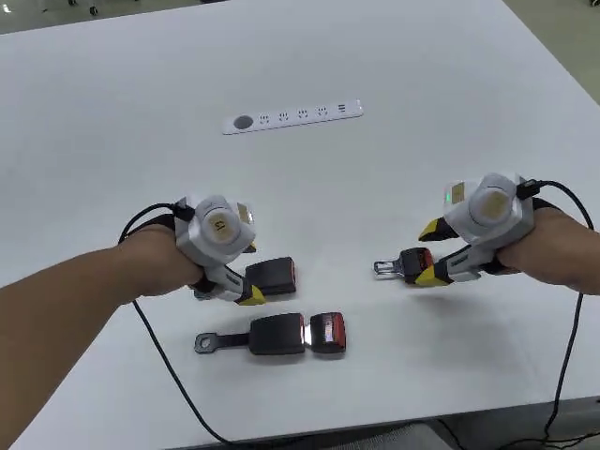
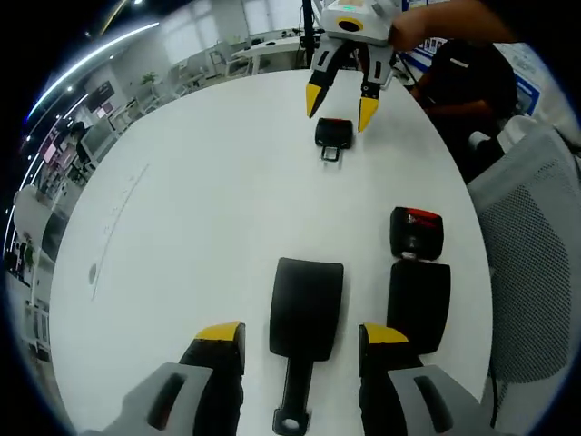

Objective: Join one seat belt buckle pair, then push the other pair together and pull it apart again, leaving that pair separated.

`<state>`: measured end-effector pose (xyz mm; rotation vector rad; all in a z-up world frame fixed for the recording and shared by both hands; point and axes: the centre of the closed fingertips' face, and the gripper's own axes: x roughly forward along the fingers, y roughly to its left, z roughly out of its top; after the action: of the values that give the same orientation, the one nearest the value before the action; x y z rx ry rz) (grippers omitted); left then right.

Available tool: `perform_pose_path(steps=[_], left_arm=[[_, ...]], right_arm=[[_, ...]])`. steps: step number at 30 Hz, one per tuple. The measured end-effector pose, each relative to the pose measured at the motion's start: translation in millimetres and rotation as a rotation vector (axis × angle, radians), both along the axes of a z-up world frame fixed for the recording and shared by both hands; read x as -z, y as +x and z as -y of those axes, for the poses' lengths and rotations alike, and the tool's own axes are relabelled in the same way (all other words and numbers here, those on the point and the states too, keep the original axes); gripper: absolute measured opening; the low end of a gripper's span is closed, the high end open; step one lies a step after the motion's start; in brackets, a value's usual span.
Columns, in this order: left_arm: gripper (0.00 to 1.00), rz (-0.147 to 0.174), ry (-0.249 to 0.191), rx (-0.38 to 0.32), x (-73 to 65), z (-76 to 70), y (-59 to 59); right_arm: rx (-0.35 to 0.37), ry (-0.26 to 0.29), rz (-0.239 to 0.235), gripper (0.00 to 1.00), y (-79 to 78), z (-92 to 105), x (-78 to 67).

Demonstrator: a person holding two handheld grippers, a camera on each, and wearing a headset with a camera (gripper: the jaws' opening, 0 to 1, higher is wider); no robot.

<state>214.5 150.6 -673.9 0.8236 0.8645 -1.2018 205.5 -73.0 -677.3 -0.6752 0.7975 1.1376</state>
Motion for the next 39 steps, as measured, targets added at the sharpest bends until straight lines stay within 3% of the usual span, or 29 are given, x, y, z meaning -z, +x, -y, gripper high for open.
perform_pose_path(steps=[4,11,14,19,27,34,39], left_arm=[[0.50,-0.003,-0.006,-0.004,3.7,2.9,5.6],[0.42,-0.064,-0.012,0.023,12.7,5.5,4.1],[0.35,-0.055,0.013,0.058,18.6,3.5,2.4],[0.34,-0.039,0.019,0.079,20.5,0.7,2.5],[0.33,-0.040,0.019,0.092,19.5,2.9,-1.3],[0.33,-0.054,-0.009,0.087,19.2,5.4,-4.1],[0.33,-0.060,0.001,0.098,20.1,5.3,-3.6]], right_arm=[[-0.025,-0.008,-0.022,0.38,-1.3,-3.7,5.4],[-0.076,-0.007,-0.045,0.35,-0.6,-7.5,12.4],[-0.096,-0.013,-0.056,0.35,0.8,-7.0,15.0],[-0.106,-0.018,-0.076,0.35,1.2,-6.8,19.1],[-0.112,0.001,-0.074,0.34,1.4,-6.9,19.7],[-0.093,-0.007,-0.069,0.34,3.9,-7.9,20.1],[-0.063,0.004,-0.056,0.35,9.1,-18.4,19.7]])
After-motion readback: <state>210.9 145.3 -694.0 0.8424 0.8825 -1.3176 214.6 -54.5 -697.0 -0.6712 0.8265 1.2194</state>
